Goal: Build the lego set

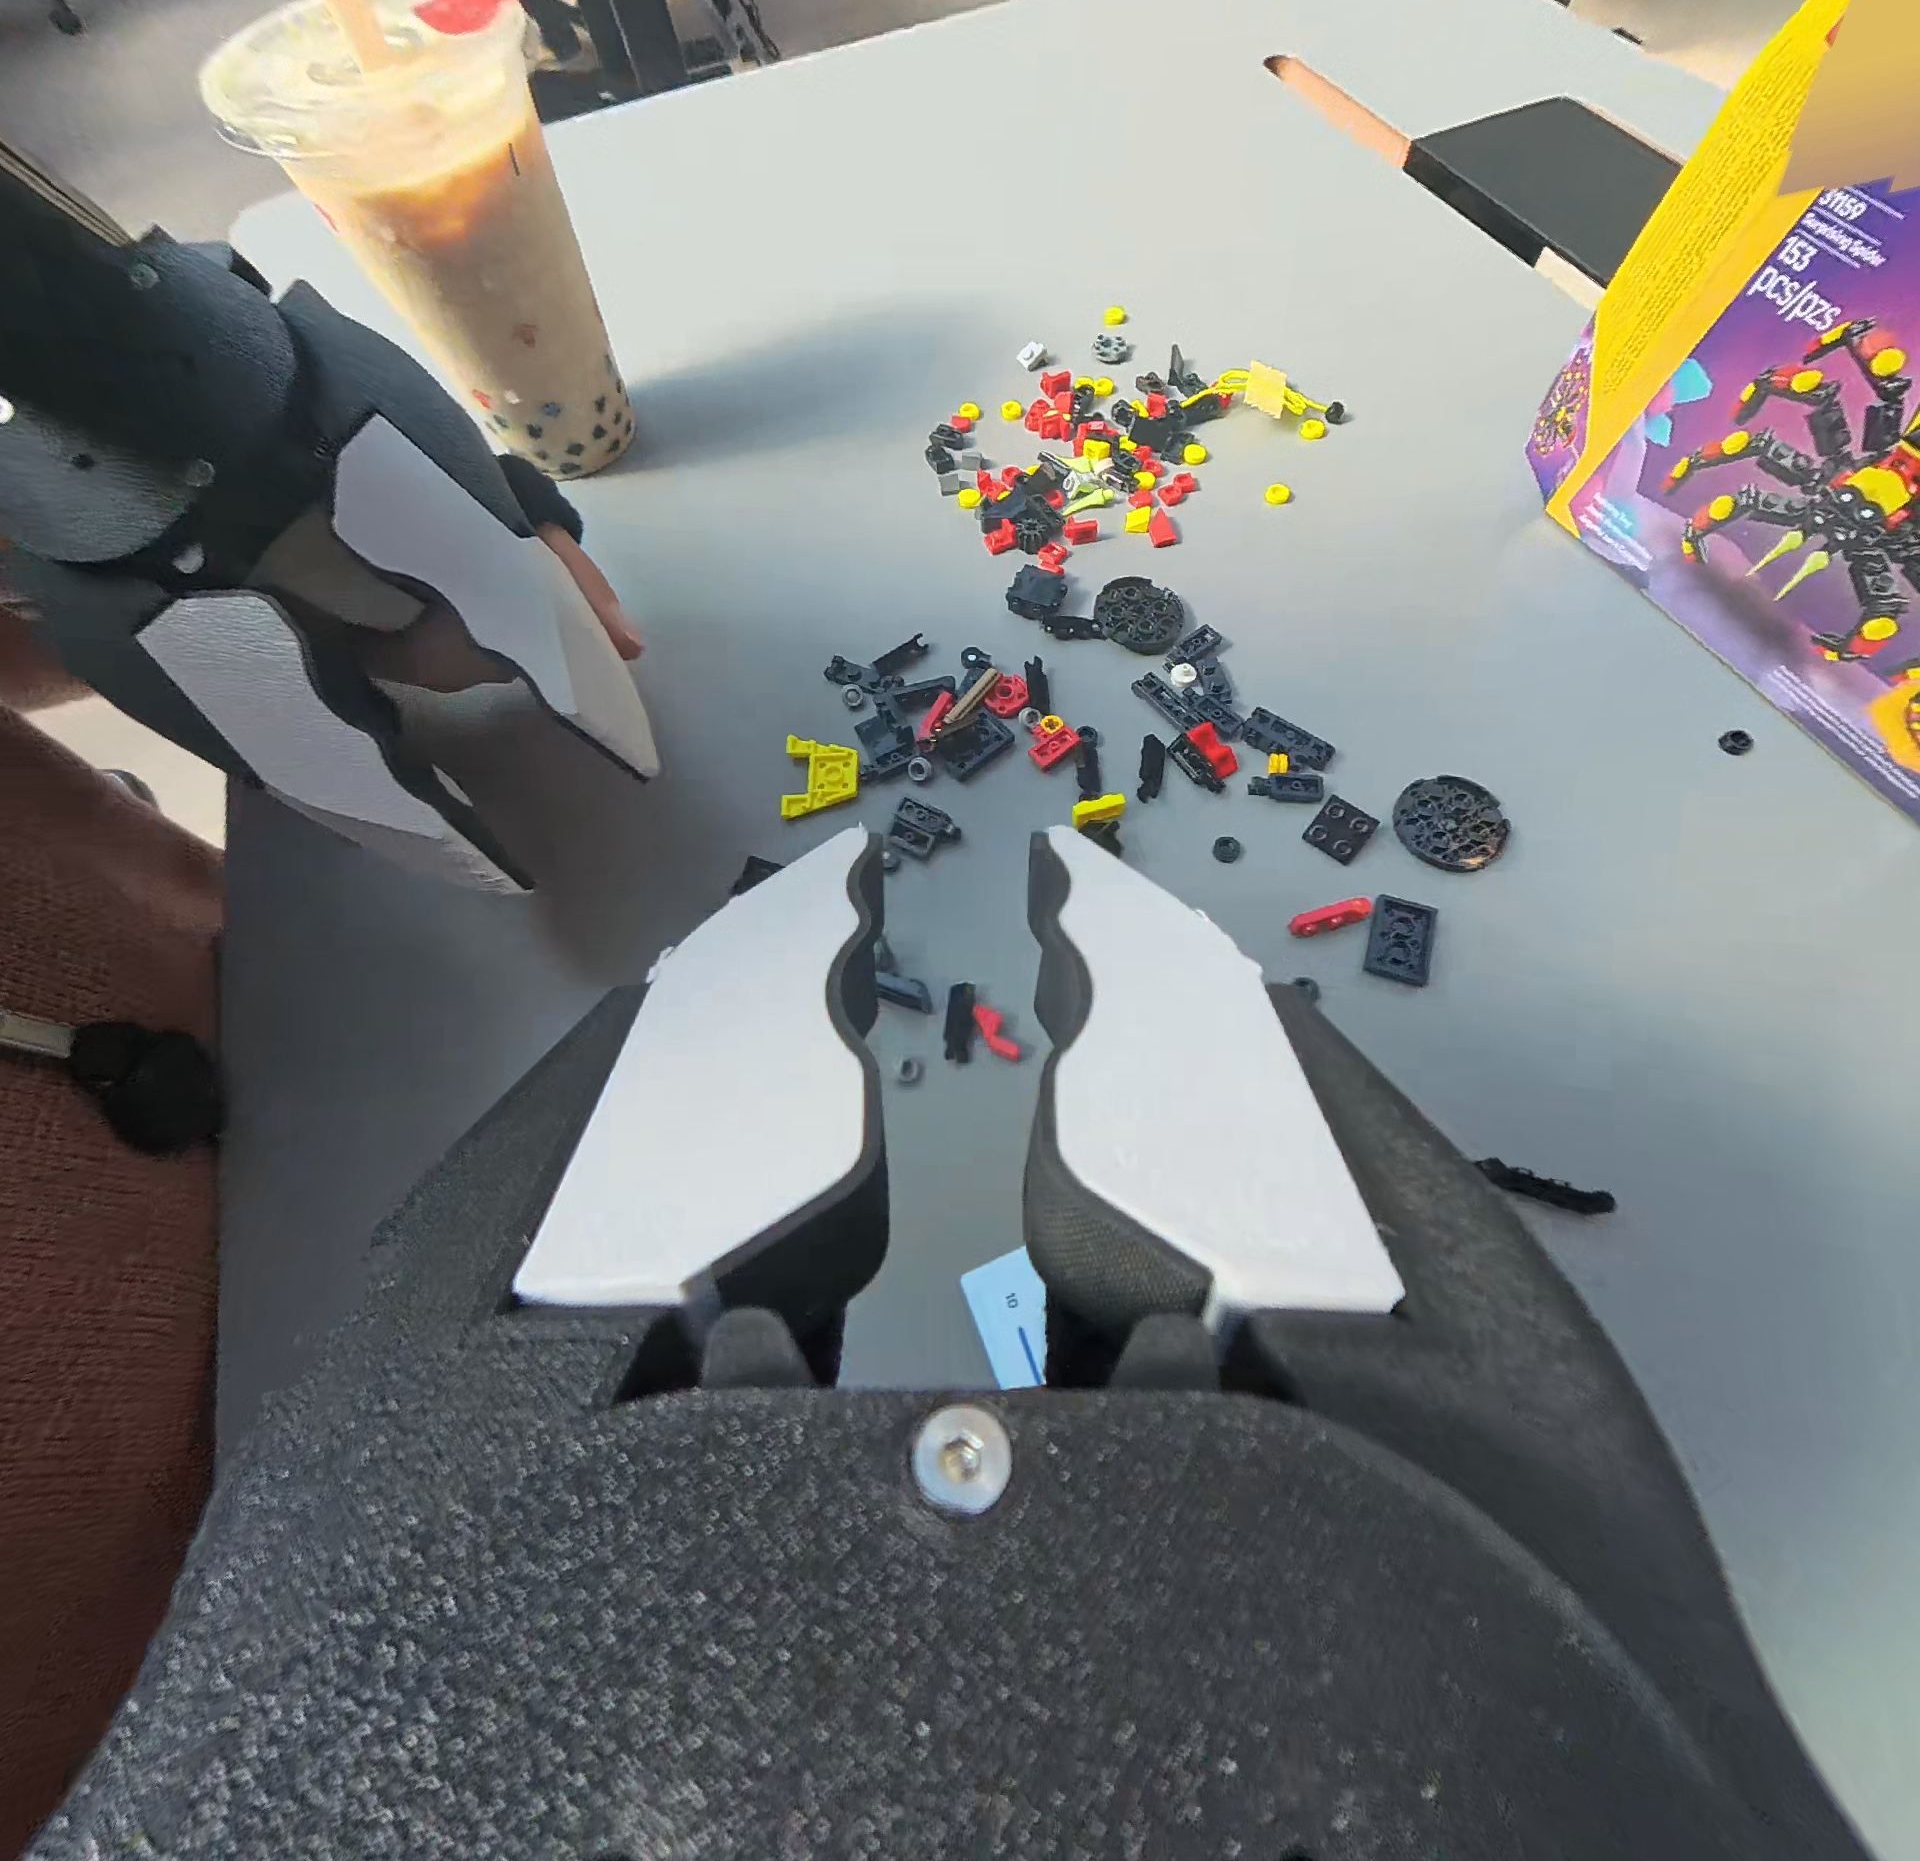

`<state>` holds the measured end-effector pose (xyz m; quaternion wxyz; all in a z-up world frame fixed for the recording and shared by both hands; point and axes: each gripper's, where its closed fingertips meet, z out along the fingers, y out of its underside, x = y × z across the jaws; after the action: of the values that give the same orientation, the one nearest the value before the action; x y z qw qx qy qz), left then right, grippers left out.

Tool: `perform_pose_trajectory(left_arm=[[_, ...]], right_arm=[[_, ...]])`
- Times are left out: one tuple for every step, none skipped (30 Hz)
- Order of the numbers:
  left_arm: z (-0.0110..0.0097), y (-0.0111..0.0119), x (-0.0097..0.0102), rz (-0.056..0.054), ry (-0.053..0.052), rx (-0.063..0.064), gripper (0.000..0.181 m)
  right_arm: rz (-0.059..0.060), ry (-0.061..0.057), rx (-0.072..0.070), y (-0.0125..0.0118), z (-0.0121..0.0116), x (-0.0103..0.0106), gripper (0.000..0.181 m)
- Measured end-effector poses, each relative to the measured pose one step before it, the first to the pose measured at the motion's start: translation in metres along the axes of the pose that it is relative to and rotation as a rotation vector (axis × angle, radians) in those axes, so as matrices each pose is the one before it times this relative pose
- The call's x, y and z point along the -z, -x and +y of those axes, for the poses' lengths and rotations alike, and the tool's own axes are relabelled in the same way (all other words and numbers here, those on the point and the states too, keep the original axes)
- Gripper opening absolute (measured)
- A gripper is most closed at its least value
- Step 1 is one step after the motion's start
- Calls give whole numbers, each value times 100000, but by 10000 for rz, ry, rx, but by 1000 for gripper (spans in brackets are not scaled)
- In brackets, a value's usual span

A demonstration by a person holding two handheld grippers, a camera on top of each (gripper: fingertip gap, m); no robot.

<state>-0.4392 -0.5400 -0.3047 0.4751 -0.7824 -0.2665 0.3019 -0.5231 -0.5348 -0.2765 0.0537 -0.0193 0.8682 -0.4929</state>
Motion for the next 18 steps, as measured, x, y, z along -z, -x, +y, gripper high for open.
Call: perform_pose_trajectory(left_arm=[[-223,-43,-179,-19,-35,-60,34],[-227,-49,-171,-9,-23,-53,34],[-251,0,-142,-25,-19,-59,34],[-300,91,-93,-71,-51,-58,34],[-269,215,-79,-129,-71,-5,34],[-127,280,-104,-133,-34,88,34],[31,193,-175,-45,27,163,34],[124,55,-193,52,56,174,34],[78,-16,-159,60,34,142,34],[-44,-28,-100,10,-44,66,34],[-127,-55,-105,-25,-107,-7,34],[-112,-90,-118,-26,-98,-31,34],[-59,-174,-187,21,-33,-23,34],[-17,-241,-218,71,37,-13,34],[-59,-283,-221,87,34,-13,34],[-132,-280,-207,78,-14,-28,34],[-175,-272,-187,70,-29,-40,34],[-149,-248,-145,59,-9,-48,34]], right_arm=[[-372,-101,-114,1029,4,243,26],[-209,-144,116,794,-142,356,27],[-97,-390,281,555,-528,630,28],[-58,-768,242,213,-990,905,27],[64,-1002,-37,-373,-1111,1046,26],[359,-780,-631,-1238,-639,982,25],[570,-160,-983,-1738,154,678,24],[259,378,-491,-1121,682,270,23],[205,384,234,-590,517,-61,22],[412,260,630,-507,73,-278,21],[368,173,721,-346,-325,-497,20],[72,189,603,-101,-481,-726,20],[-110,198,361,-161,-503,-973,20],[-118,191,132,-409,-480,-1242,20],[-216,224,120,-418,-456,-1511,18],[-178,314,267,-558,-356,-1786,17],[0,410,502,-822,-204,-2001,16],[26,460,522,-828,-73,-2162,15]])
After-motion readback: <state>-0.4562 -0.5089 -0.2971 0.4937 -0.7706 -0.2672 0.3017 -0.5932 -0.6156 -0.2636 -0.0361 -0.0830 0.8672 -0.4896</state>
